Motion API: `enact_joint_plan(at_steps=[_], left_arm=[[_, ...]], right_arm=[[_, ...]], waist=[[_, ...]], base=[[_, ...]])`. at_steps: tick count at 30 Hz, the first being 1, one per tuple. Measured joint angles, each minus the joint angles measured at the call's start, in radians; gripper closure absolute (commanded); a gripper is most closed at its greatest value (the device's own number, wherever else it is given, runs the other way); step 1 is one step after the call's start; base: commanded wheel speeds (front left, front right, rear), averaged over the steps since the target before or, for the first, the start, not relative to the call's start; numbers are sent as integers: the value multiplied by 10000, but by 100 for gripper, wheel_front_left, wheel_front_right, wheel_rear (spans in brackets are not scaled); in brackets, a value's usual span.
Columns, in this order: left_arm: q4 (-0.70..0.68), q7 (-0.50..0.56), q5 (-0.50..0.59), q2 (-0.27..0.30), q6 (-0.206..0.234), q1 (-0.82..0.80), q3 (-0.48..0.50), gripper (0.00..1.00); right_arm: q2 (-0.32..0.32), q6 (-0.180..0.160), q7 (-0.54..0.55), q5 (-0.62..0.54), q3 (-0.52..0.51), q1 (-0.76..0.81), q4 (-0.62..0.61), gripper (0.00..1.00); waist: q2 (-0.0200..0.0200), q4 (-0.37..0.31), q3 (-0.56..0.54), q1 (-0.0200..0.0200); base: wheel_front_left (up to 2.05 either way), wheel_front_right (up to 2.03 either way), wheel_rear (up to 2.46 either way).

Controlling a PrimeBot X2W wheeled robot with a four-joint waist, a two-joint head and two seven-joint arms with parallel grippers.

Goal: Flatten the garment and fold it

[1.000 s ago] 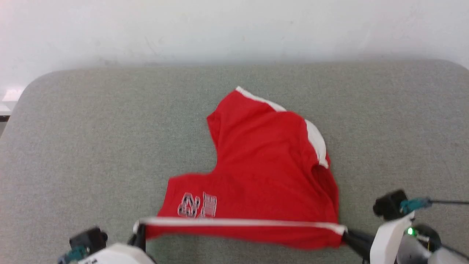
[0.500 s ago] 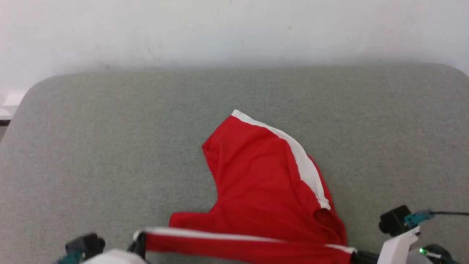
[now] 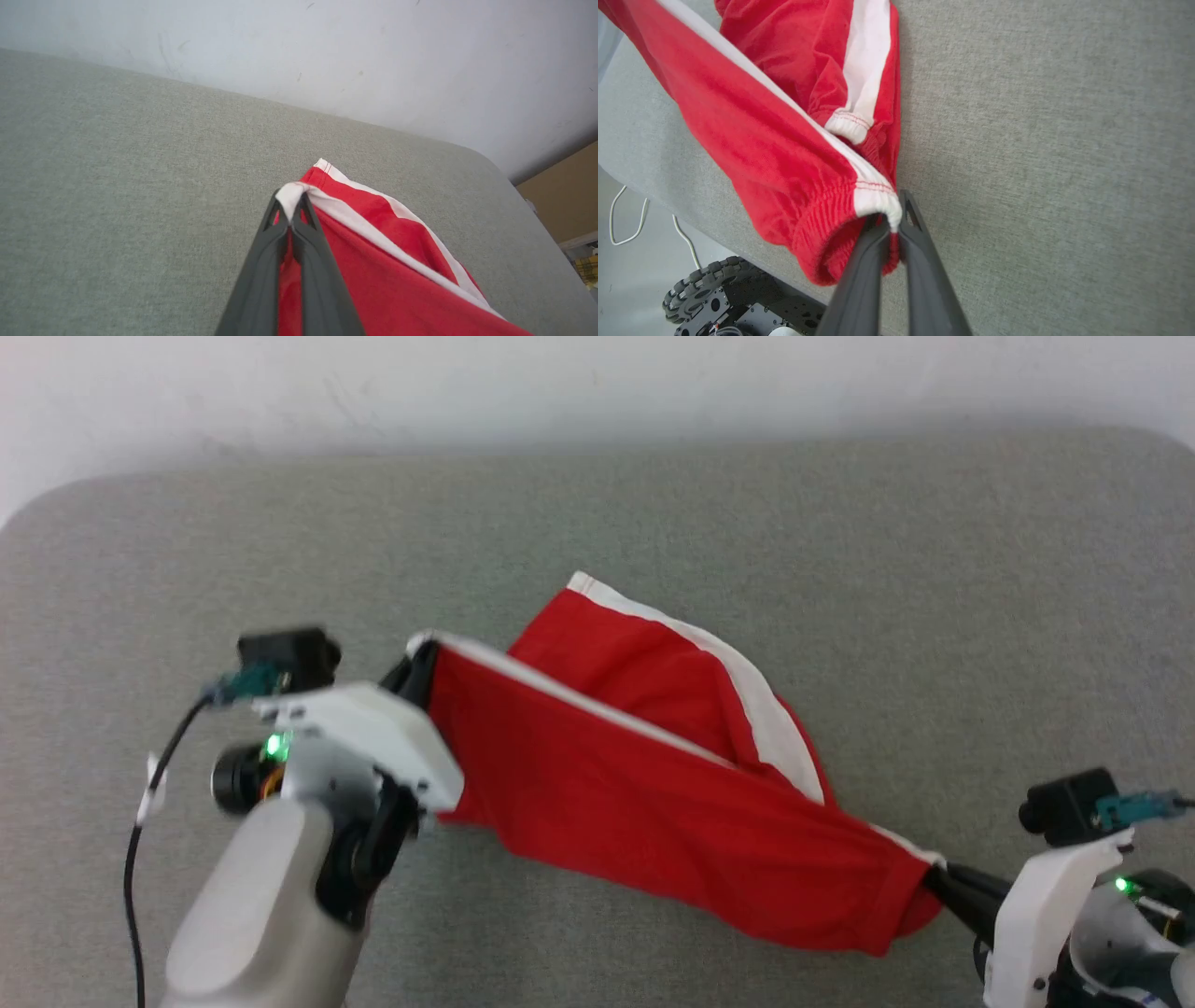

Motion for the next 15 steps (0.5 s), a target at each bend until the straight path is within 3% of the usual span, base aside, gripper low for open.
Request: enact_joint_plan(at_steps=[7, 15], left_arm=[[2107, 105, 451, -205, -583, -2471, -466, 100], [3946, -19, 717, -483, -955, -4292, -767, 100]], right_arm=[[360, 2, 25, -159, -360, -535, -253, 100], [541, 0, -167, -159, -265, -1057, -257, 100]], waist=[[0, -457, 839, 1], [0, -1162, 1792, 1]], base=[[0, 0, 0], [0, 0, 0]])
